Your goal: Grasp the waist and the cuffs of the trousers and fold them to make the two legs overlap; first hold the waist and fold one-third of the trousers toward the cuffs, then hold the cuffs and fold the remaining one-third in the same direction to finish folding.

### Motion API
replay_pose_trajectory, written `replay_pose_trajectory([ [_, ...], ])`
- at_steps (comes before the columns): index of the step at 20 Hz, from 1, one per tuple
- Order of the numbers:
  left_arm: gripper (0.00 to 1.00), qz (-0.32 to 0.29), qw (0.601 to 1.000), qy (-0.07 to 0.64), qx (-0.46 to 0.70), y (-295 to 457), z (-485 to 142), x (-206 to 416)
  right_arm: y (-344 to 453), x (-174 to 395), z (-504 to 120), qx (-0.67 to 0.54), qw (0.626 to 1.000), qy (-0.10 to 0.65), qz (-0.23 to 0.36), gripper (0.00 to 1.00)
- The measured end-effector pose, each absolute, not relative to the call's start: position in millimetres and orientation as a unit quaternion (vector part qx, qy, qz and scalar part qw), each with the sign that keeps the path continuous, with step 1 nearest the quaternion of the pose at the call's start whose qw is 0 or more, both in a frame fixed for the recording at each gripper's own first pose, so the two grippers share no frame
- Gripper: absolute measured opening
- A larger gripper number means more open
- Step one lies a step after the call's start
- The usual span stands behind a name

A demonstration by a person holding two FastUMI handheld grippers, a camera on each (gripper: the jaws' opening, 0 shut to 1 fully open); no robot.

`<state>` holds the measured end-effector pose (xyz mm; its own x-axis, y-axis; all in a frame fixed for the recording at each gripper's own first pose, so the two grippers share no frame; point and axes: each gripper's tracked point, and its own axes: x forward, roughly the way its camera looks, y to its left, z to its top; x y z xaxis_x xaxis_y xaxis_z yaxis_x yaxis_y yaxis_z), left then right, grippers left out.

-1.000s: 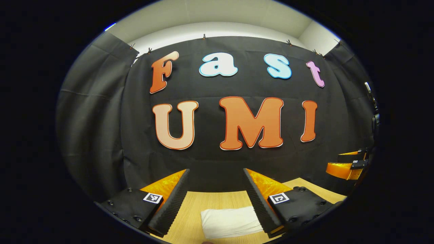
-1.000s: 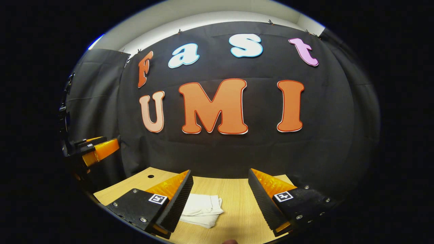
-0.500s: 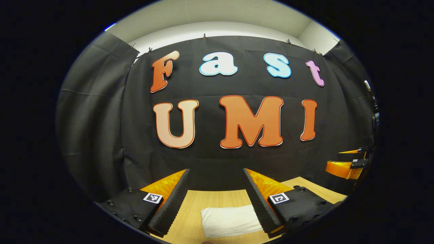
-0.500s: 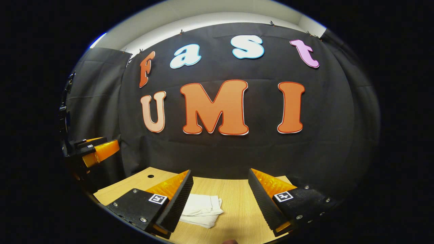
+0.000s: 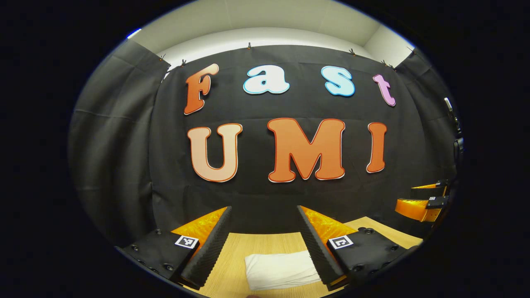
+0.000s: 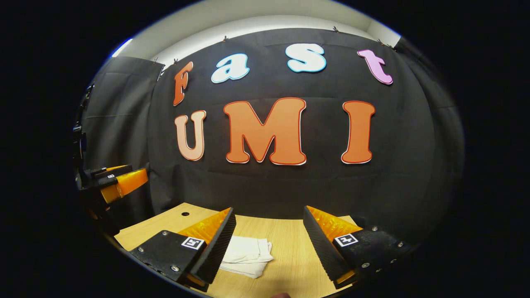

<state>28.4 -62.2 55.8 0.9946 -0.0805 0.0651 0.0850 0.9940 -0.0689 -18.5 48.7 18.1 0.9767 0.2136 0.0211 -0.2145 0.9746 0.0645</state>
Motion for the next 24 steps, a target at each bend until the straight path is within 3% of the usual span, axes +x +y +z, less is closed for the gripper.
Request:
replay_pose_trajectory([
  [14, 0.96, -0.038, 0.999, -0.027, -0.024, -64, 54, 33, 53, -20, 15, 0.019, 0.993, -0.006, 0.113, 0.98],
  [15, 1.00, -0.036, 0.999, -0.028, -0.021, -62, 56, 35, 54, -21, 15, 0.017, 0.993, -0.006, 0.113, 0.98],
  [24, 0.96, -0.050, 0.998, -0.040, -0.020, -35, 64, 40, 62, -25, 29, 0.034, 0.996, -0.020, 0.078, 0.98],
])
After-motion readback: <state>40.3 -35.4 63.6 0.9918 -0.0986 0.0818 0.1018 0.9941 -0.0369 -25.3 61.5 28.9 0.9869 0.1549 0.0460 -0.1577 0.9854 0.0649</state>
